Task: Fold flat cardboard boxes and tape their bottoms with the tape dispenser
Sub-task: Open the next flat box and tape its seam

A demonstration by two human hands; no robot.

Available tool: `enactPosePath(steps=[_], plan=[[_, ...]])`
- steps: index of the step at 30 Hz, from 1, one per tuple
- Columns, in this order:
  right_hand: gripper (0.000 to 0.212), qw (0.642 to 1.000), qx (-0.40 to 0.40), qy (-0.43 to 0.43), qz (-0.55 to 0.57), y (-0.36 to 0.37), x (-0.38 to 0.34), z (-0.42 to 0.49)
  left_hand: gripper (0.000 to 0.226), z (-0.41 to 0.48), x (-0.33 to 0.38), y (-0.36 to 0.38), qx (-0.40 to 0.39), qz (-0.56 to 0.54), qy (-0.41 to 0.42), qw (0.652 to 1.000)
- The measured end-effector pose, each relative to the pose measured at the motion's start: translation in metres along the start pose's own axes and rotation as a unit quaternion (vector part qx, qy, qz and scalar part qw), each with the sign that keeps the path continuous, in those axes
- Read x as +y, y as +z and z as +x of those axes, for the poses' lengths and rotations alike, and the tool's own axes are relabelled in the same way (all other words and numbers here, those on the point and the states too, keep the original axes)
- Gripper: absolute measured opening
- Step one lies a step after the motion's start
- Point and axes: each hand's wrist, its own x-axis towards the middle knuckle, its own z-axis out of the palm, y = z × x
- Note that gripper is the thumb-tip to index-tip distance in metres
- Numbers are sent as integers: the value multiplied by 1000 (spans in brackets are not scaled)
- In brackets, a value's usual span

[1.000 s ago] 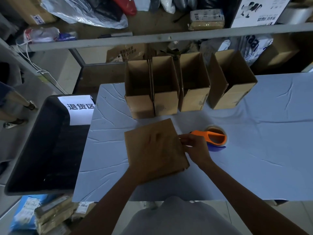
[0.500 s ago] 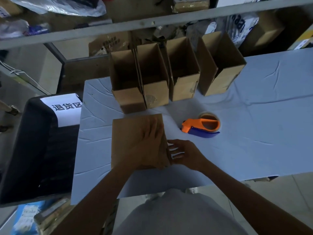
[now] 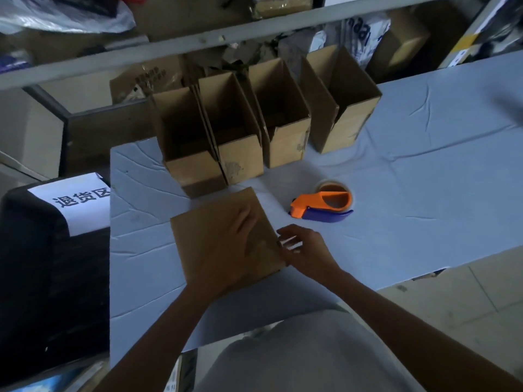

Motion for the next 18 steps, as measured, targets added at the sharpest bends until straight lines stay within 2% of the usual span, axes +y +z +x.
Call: enactPosePath(steps=[2, 4, 6, 8, 10, 12, 14, 18], plan=[[28, 998, 34, 35, 42, 9, -6, 3, 50, 6, -10, 5, 9, -13, 27, 1000], [26, 997, 54, 43, 42, 17, -13, 6, 48, 13, -16, 0, -7, 13, 35, 999], [14, 995, 85, 40, 17, 23, -18, 8, 49, 21, -20, -5, 25, 48, 73, 996], [12, 993, 115, 38, -11, 25, -22, 9, 49, 29, -13, -13, 26, 76, 75, 994], [13, 990, 134, 39, -23, 25, -21, 7, 49, 38, -7, -12, 15, 33, 53, 998], [13, 987, 150, 50, -20, 23, -17, 5, 39, 48, -4, -3, 4, 0, 40, 999], [13, 987, 152, 50, -16, 17, -15, 4, 23, 54, 2, 2, 12, 0, 62, 998], [13, 994, 107, 18, -26, -1, -9, 10, 17, 62, 17, 9, 18, 20, 50, 998]])
